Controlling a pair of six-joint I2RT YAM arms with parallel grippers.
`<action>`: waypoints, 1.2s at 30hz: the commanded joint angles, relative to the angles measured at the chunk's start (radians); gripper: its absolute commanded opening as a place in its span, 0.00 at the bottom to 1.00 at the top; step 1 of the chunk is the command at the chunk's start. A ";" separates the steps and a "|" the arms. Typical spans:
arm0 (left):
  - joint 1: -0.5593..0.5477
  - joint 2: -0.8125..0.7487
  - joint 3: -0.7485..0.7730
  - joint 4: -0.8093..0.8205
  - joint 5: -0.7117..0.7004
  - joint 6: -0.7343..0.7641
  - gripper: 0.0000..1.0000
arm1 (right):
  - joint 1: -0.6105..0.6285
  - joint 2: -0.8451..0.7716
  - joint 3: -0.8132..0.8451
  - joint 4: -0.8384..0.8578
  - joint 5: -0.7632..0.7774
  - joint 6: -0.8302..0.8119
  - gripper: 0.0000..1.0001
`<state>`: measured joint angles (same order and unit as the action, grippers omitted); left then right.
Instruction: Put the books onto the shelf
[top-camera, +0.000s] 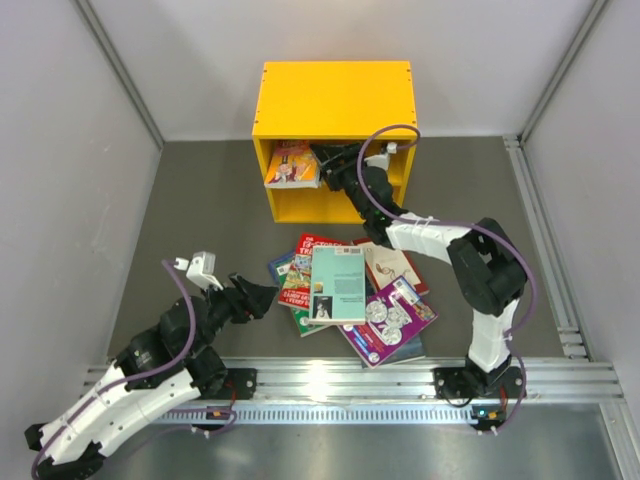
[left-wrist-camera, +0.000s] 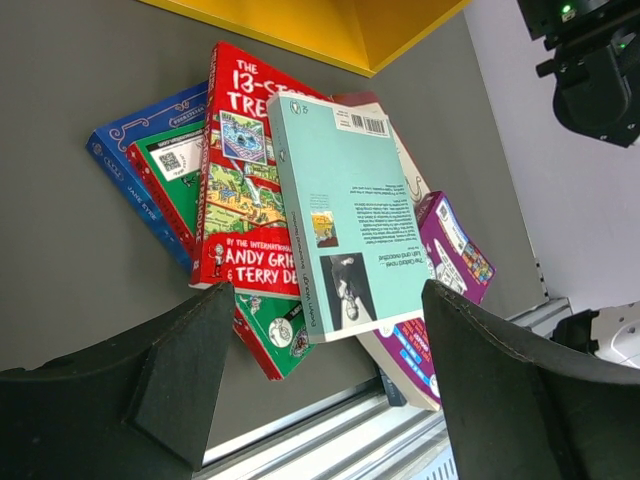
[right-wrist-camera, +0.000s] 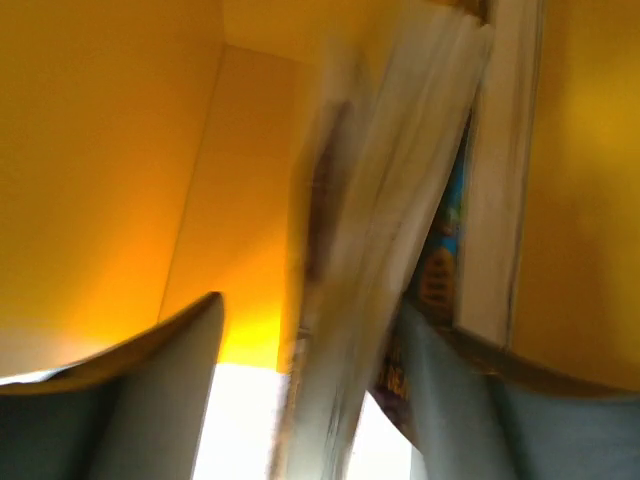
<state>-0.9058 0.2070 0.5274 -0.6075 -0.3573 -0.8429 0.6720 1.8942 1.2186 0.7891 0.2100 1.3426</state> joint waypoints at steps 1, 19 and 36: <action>-0.004 -0.003 0.022 -0.005 -0.008 0.002 0.81 | -0.002 -0.021 0.081 -0.023 0.042 -0.023 0.72; -0.002 0.115 0.022 0.084 0.001 0.010 0.79 | -0.005 -0.290 0.018 -0.485 0.174 -0.217 0.93; -0.002 0.141 0.002 0.111 0.003 0.001 0.79 | -0.005 -0.287 -0.010 -0.507 0.129 -0.209 0.00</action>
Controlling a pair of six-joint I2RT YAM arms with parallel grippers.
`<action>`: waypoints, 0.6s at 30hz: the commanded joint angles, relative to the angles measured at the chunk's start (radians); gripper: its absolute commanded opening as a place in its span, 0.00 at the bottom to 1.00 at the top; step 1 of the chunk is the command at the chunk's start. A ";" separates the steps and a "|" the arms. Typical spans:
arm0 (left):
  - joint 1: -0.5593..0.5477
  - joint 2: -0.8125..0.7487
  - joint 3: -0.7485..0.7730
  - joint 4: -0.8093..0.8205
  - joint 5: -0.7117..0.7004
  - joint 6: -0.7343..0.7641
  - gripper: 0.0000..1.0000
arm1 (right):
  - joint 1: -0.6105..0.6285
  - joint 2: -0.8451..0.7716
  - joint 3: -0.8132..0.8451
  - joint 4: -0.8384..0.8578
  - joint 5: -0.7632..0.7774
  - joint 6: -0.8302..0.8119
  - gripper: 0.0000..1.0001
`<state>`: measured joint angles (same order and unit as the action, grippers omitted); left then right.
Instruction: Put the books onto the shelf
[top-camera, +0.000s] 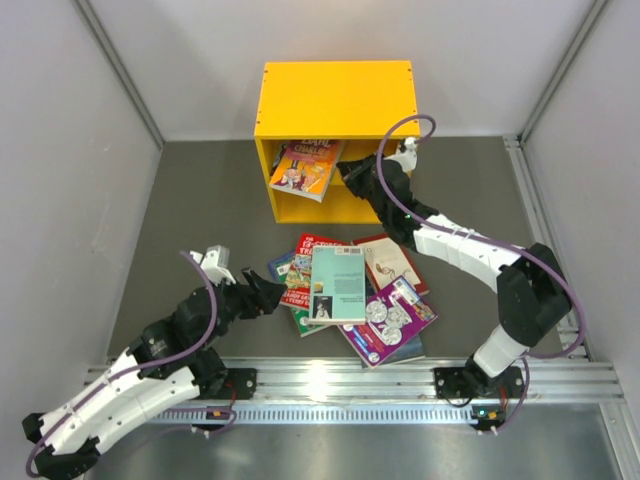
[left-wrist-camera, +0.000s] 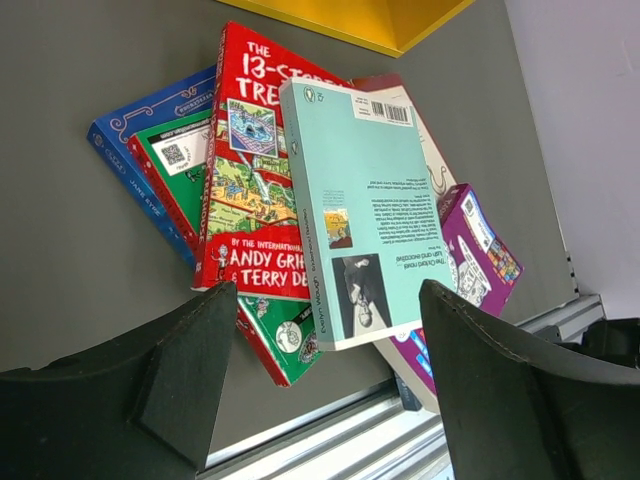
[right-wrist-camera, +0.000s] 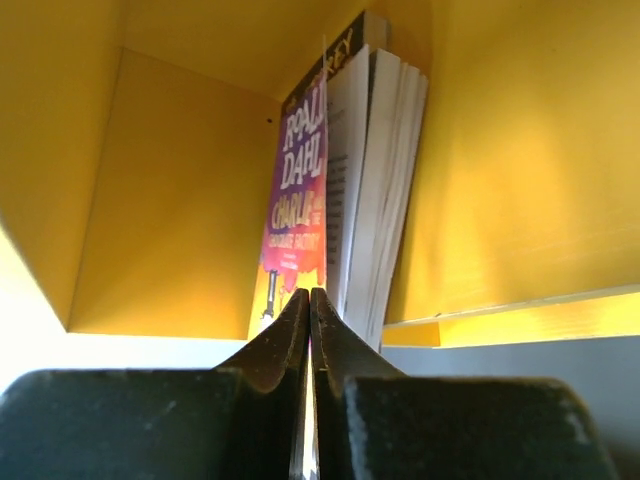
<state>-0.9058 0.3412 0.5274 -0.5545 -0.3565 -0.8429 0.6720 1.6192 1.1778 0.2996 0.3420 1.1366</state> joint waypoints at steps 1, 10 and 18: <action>-0.002 0.002 0.000 0.054 0.002 0.002 0.78 | -0.005 -0.010 0.034 -0.020 -0.005 -0.003 0.00; -0.002 -0.037 -0.012 0.028 -0.012 -0.002 0.79 | 0.008 0.033 0.068 -0.100 0.006 0.015 0.00; -0.004 -0.051 -0.003 -0.004 -0.033 0.007 0.79 | 0.020 0.102 0.123 -0.093 -0.012 0.034 0.00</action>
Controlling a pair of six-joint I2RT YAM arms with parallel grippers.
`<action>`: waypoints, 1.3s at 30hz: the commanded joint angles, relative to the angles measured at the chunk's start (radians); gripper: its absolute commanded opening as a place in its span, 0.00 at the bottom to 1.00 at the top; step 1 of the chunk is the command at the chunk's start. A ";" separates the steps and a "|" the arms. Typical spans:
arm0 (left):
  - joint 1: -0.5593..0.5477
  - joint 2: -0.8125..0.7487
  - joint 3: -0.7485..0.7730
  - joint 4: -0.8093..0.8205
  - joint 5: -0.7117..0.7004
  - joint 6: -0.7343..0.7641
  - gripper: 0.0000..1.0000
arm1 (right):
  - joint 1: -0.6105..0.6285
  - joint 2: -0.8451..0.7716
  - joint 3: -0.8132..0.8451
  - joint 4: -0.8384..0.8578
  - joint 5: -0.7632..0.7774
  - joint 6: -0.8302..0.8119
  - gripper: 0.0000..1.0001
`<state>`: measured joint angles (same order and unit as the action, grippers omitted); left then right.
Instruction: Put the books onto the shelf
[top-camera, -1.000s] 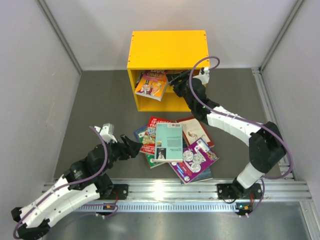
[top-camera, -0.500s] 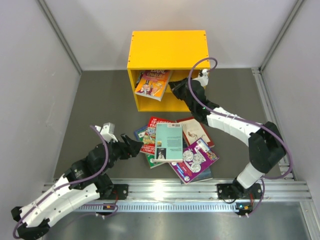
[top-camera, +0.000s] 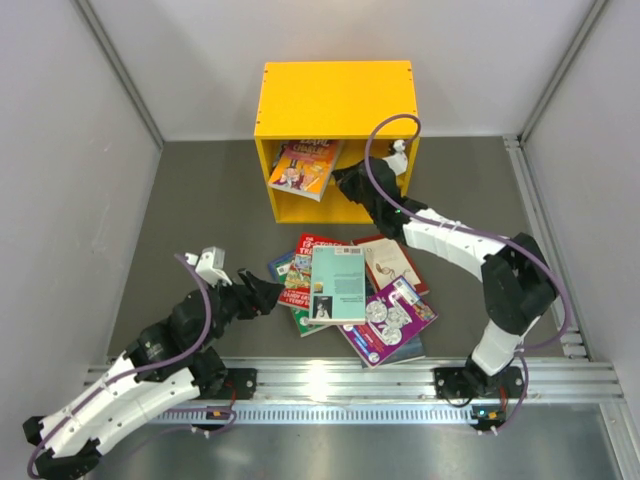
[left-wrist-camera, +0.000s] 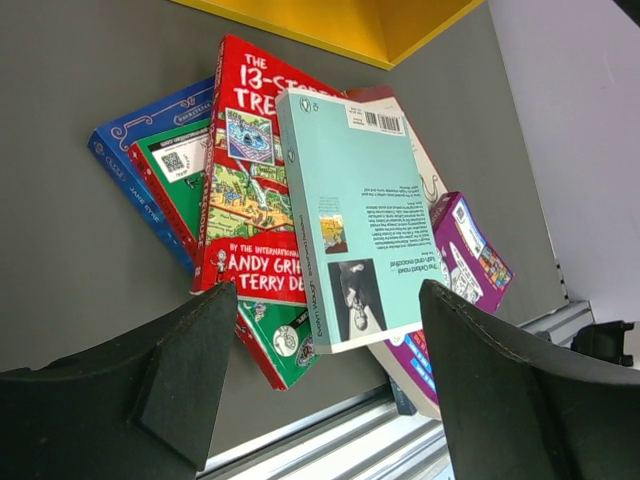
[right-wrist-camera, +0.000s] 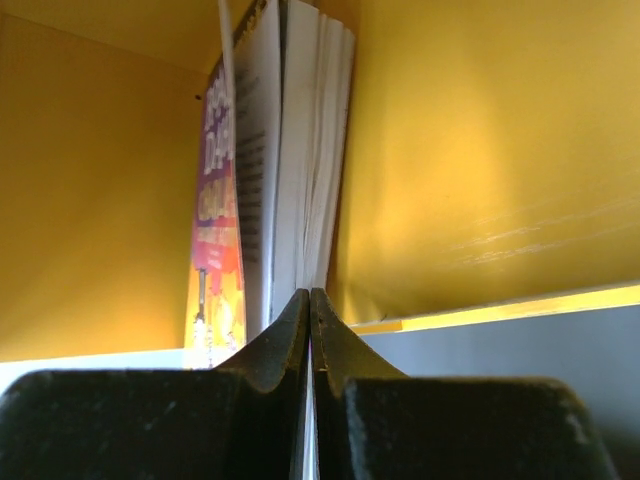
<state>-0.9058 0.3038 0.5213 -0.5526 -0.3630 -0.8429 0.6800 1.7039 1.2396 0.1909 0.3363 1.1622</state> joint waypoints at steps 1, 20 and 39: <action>-0.002 -0.022 0.005 -0.010 -0.034 0.007 0.79 | 0.015 0.034 0.076 0.019 -0.010 0.011 0.00; -0.002 -0.046 -0.009 -0.024 -0.062 0.015 0.80 | 0.016 0.194 0.285 0.018 0.021 0.013 0.00; -0.002 -0.025 -0.014 -0.024 -0.077 0.011 0.80 | 0.032 0.352 0.367 0.315 -0.048 0.102 0.18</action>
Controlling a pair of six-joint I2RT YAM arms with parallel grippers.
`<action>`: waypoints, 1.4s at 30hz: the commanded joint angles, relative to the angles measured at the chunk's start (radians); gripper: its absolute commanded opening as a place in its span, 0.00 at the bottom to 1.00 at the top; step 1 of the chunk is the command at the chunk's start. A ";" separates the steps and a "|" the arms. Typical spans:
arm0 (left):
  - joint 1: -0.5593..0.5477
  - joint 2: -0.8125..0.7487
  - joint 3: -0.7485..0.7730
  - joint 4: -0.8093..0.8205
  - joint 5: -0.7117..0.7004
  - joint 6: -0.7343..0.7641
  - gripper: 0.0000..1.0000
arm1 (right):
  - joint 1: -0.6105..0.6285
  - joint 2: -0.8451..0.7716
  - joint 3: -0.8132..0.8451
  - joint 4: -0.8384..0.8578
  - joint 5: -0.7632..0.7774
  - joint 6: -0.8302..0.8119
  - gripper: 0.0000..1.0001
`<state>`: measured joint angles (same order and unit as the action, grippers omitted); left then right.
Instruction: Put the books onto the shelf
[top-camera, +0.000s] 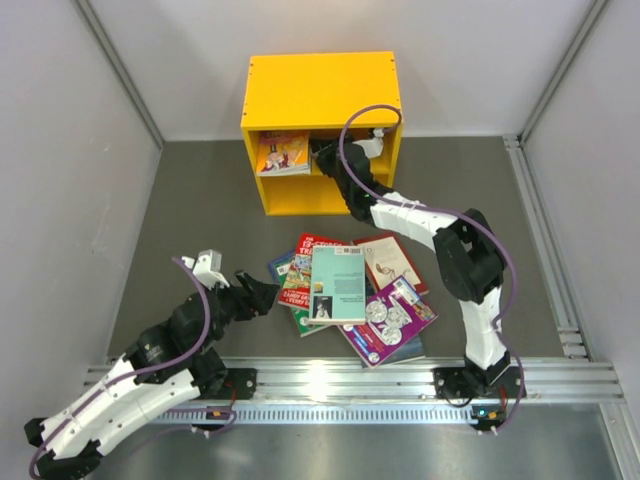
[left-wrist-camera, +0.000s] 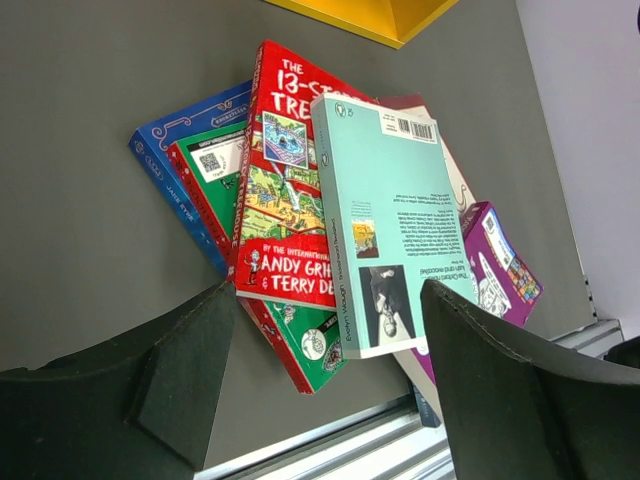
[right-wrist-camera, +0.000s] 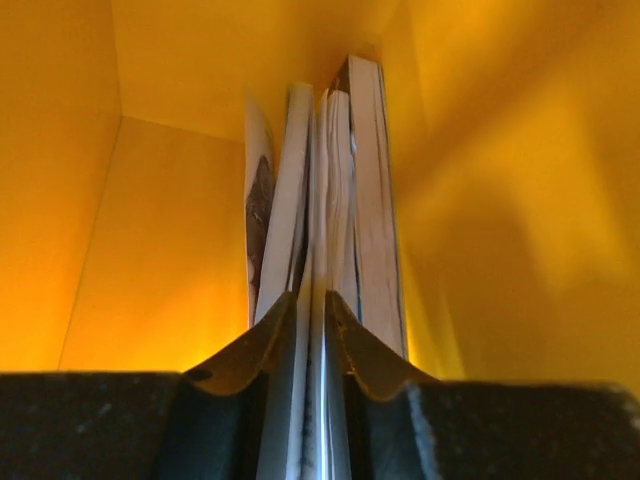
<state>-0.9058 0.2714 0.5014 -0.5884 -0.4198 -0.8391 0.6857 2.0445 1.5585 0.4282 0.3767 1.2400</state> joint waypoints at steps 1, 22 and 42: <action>-0.002 0.006 0.005 0.010 -0.020 0.008 0.80 | 0.025 0.000 0.029 0.083 -0.084 0.024 0.19; -0.004 0.083 -0.027 0.105 0.007 0.005 0.79 | 0.041 -0.613 -0.469 -0.292 0.177 -0.319 0.40; -0.002 0.528 -0.126 0.579 0.188 -0.092 0.74 | 0.052 -0.791 -1.114 -0.087 -0.435 -0.292 0.81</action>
<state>-0.9058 0.7639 0.3756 -0.1356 -0.2630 -0.9081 0.7204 1.2476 0.4770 0.2459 0.0227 0.9115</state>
